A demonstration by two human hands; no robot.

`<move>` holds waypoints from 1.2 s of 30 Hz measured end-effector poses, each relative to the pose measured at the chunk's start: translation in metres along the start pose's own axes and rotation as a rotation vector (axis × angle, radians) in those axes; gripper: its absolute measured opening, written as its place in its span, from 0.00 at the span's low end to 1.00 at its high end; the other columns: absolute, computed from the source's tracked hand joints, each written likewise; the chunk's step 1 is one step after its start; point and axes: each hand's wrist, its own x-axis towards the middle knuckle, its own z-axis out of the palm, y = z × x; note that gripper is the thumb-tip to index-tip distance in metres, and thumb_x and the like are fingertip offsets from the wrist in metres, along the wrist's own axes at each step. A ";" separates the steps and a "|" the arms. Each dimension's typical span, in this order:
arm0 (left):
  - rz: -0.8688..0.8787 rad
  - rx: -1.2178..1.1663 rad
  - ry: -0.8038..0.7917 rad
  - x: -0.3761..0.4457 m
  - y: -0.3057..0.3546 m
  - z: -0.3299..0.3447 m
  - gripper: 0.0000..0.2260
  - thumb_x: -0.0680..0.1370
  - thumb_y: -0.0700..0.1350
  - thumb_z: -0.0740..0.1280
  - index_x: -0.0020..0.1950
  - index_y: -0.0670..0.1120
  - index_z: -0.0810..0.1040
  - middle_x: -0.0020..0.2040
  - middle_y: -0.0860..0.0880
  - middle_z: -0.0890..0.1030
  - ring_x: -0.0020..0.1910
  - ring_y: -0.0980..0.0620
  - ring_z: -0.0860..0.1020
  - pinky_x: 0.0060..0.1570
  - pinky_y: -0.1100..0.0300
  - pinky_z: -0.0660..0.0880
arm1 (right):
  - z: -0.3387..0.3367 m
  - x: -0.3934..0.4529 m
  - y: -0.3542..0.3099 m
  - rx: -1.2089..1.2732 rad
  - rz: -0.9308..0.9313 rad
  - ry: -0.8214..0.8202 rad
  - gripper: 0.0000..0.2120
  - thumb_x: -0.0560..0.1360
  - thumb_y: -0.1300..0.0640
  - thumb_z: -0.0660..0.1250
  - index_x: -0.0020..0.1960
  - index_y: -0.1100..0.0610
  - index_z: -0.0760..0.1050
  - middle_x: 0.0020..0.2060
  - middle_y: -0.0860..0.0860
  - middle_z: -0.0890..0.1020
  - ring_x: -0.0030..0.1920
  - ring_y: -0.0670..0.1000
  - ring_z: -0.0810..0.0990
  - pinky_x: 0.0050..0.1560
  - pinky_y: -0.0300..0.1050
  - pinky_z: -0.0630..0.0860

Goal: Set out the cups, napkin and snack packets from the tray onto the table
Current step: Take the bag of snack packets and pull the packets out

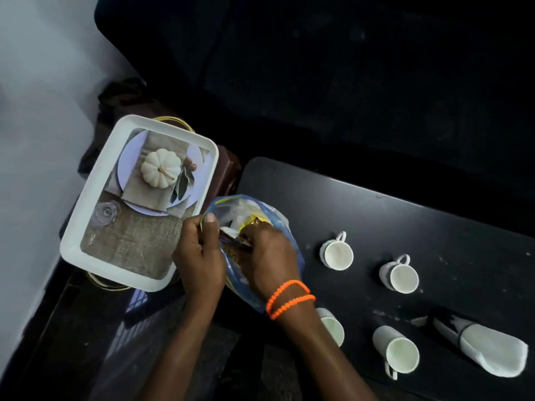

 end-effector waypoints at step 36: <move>-0.075 -0.094 -0.090 -0.012 -0.023 -0.020 0.17 0.82 0.54 0.65 0.34 0.54 0.68 0.30 0.59 0.74 0.31 0.62 0.70 0.35 0.68 0.67 | 0.085 0.024 0.004 -0.148 0.253 -0.223 0.19 0.83 0.54 0.58 0.70 0.62 0.70 0.67 0.60 0.76 0.68 0.60 0.74 0.68 0.49 0.69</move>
